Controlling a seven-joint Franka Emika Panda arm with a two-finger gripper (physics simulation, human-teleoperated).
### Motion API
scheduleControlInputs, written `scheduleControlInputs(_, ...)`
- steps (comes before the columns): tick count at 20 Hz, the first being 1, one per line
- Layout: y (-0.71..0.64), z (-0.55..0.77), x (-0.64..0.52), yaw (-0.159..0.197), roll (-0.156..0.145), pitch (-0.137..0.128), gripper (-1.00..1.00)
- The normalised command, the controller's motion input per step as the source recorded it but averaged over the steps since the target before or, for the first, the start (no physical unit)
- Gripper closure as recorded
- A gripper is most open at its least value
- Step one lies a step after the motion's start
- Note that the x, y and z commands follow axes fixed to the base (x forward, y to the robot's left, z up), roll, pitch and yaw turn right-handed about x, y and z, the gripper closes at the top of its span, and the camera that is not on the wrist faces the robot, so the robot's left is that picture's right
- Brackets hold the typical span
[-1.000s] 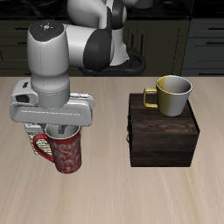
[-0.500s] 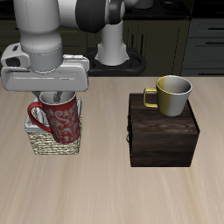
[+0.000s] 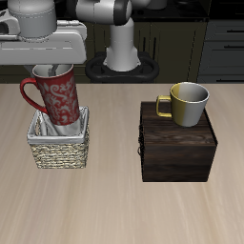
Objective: Place the red mug in the basket
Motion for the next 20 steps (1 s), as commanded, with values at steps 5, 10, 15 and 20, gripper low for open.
scheduleControlInputs(5, 0.02, 0.3, -0.34, -0.012, 0.01, -0.078, 1.0)
scheduleControlInputs(10, 0.01, 0.29, -0.4, -0.019, 0.02, -0.058, 1.0)
scheduleControlInputs(15, 0.05, 0.01, -0.36, -0.027, 0.028, -0.052, 1.0)
scheduleControlInputs(20, 0.03, -0.15, -0.3, -0.01, 0.031, -0.037, 1.0)
